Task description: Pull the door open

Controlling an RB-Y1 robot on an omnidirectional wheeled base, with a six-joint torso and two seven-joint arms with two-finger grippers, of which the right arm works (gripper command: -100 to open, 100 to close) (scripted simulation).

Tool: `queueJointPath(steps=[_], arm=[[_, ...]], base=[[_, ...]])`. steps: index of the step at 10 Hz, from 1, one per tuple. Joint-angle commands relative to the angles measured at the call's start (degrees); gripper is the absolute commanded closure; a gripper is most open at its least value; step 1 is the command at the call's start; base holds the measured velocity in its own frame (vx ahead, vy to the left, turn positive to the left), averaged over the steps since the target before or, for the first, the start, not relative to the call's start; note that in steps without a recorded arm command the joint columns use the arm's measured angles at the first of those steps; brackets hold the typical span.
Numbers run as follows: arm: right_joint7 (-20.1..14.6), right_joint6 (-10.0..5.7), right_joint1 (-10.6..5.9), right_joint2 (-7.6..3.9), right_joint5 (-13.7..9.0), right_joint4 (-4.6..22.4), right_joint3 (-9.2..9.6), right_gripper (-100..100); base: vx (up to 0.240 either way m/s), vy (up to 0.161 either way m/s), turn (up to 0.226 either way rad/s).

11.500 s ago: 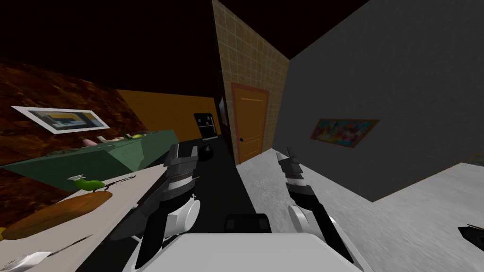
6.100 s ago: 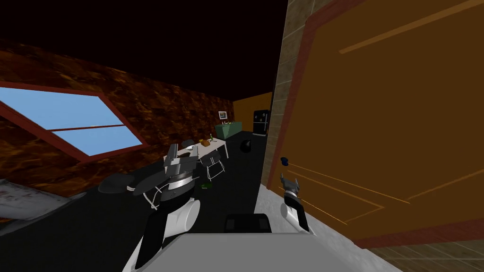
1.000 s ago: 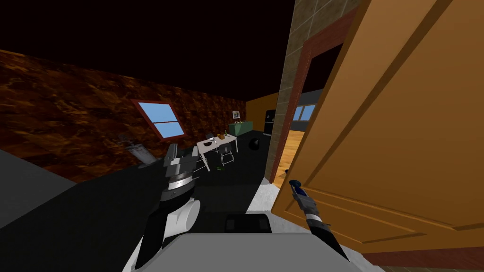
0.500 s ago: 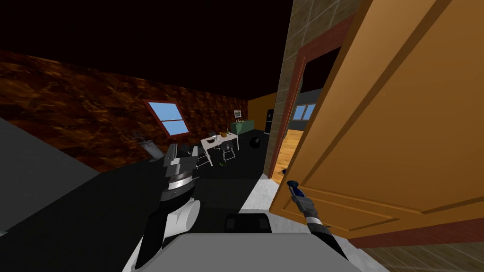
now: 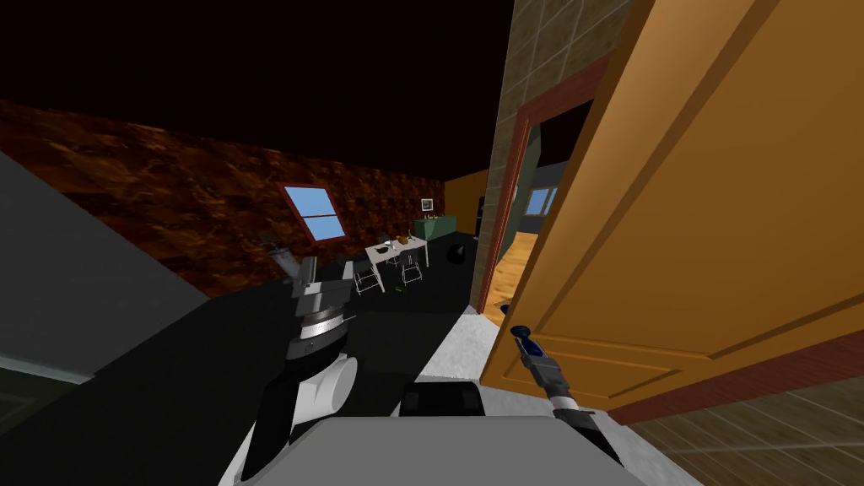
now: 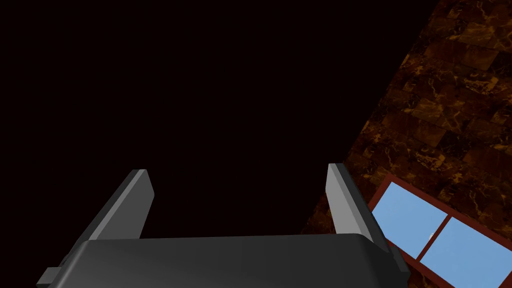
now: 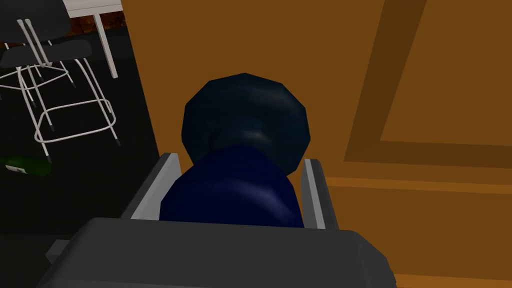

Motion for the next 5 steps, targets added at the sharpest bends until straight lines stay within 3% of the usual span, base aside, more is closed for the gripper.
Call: queueJointPath(steps=[1, 5], arm=[[-0.43, -0.74, 0.37, -0.48, 0.06, -0.15, 0.47, 100], [-2.17, -3.62, 1.01, -2.21, 0.26, 1.17, 2.26, 100]], base=[[-0.207, -0.031, 0.132], [-0.218, -0.034, 0.146]])
